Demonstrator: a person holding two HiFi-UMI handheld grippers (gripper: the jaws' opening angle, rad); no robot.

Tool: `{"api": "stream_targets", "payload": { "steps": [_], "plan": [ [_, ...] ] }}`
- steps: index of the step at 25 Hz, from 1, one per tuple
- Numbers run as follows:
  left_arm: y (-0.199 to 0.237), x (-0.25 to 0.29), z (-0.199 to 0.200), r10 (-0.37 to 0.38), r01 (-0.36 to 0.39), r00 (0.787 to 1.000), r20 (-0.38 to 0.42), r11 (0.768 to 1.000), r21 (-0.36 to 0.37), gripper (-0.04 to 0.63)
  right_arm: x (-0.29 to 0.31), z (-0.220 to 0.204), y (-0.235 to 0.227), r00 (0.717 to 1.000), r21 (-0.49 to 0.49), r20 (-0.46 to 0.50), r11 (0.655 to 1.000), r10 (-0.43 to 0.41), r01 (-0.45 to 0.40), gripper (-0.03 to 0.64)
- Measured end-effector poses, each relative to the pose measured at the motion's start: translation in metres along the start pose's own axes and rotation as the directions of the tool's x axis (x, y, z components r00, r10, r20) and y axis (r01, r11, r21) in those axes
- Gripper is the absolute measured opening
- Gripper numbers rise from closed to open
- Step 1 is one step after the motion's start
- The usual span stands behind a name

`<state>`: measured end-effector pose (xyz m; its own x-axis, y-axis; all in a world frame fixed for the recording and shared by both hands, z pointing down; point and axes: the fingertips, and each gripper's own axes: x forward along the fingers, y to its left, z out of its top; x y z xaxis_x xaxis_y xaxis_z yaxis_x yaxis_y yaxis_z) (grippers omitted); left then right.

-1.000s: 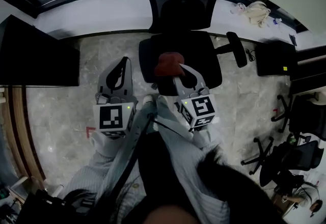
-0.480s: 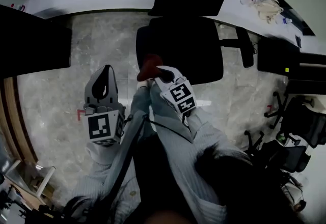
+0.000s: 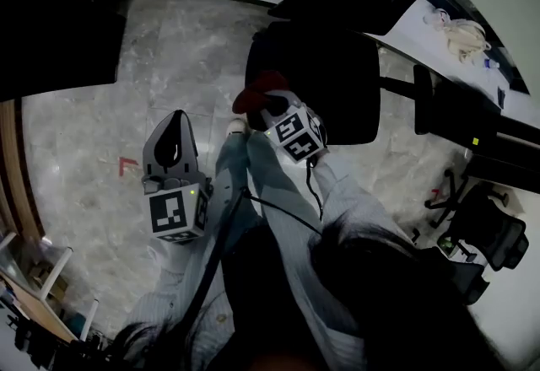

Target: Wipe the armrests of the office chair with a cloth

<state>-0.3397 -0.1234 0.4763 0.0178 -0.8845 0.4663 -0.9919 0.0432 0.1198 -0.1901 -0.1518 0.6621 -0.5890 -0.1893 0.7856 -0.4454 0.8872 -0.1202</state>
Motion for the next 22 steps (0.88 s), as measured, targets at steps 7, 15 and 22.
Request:
{"api": "stream_targets", "payload": {
  "steps": [7, 15, 22],
  "plan": [
    [0.014, 0.005, -0.001, 0.019, -0.020, 0.999, -0.027, 1.000, -0.011, 0.003, 0.049, 0.052, -0.115, 0.992, 0.077, 0.030, 0.990, -0.123, 0.120, 0.028],
    [0.008, 0.011, -0.005, -0.014, 0.013, 1.000, -0.027, 1.000, -0.009, 0.003, 0.049, 0.058, -0.111, 0.990, 0.108, 0.039, 0.986, -0.135, 0.130, 0.028],
    [-0.009, 0.013, 0.012, -0.054, 0.054, 0.999, 0.003, 0.998, 0.027, 0.003, 0.004, 0.009, -0.012, 0.999, 0.103, 0.017, 0.994, 0.046, -0.047, 0.028]
  ]
}}
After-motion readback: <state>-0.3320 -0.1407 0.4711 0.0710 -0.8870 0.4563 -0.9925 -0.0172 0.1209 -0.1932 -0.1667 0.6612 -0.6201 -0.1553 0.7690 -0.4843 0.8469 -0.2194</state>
